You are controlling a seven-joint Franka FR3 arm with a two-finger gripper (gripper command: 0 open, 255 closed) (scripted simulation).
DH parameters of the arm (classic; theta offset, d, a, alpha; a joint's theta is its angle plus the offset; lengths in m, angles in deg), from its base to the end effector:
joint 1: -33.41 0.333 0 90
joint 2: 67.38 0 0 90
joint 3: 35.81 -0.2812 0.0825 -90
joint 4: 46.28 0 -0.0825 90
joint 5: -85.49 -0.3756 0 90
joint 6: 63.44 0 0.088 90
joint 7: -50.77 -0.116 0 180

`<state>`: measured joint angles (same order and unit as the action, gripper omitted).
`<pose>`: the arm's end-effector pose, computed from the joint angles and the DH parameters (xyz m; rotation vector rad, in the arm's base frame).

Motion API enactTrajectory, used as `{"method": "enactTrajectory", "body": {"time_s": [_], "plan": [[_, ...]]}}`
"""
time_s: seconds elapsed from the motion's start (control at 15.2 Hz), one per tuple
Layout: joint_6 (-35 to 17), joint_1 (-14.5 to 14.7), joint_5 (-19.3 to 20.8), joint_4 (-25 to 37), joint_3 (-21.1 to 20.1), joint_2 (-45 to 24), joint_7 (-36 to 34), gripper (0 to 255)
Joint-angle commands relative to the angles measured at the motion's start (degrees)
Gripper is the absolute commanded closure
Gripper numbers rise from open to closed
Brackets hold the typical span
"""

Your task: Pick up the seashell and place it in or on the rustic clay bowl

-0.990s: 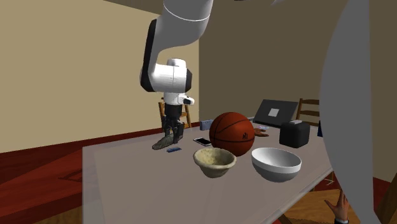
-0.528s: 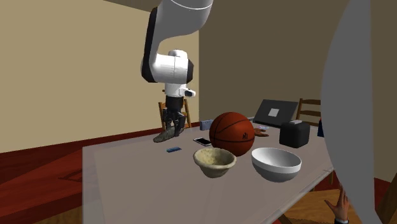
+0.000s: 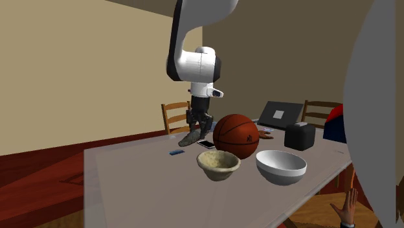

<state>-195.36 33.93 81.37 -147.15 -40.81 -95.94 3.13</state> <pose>0.6397 0.0603 0.2549 -2.8000 1.1731 0.0047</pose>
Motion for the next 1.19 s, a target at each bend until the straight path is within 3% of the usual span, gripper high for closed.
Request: {"method": "enactTrajectory", "body": {"time_s": [0.0, 0.4, 1.12], "plan": [[-0.56, -1.86, -0.52, -2.20, 0.31, 1.43, 2.52, 255], [-1.19, -7.42, -1.97, -6.87, 1.62, 4.77, 10.18, 255], [-7.61, -7.38, -2.22, -7.75, 1.53, -0.79, 10.88, 255]]}}
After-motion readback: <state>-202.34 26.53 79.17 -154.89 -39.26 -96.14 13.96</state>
